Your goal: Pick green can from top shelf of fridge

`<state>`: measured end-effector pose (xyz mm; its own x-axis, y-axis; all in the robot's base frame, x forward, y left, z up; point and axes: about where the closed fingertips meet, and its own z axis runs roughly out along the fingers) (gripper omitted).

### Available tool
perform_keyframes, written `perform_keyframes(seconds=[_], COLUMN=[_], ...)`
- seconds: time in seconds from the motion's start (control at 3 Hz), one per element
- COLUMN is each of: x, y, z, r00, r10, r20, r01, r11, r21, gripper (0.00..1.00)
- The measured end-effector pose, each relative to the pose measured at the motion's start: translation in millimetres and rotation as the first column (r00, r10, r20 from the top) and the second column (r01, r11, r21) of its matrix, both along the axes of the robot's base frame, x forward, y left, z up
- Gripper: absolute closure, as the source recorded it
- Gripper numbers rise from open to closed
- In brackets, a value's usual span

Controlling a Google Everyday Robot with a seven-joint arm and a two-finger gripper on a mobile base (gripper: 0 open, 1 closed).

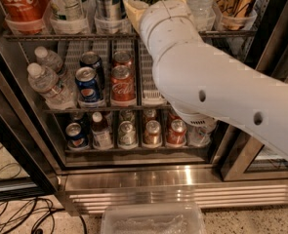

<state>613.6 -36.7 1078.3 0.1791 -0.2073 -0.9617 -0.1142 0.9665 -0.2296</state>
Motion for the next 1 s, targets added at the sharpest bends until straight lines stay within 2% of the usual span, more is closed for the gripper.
perform_keyframes(seconds=[0.33,0.67,1.0], x=[4.0,4.2,6.0], y=[-2.0,-2.2,-4.3], z=[-1.9,-1.8,-1.5], r00=[0.9999,0.9999,0.9999], r10=[-0.008,-0.009,-0.009], r20=[-0.006,-0.006,-0.009], r01=[0.008,0.009,0.009], r11=[1.0,1.0,1.0], r21=[-0.004,-0.004,0.004], gripper=[0.3,0.49,0.72])
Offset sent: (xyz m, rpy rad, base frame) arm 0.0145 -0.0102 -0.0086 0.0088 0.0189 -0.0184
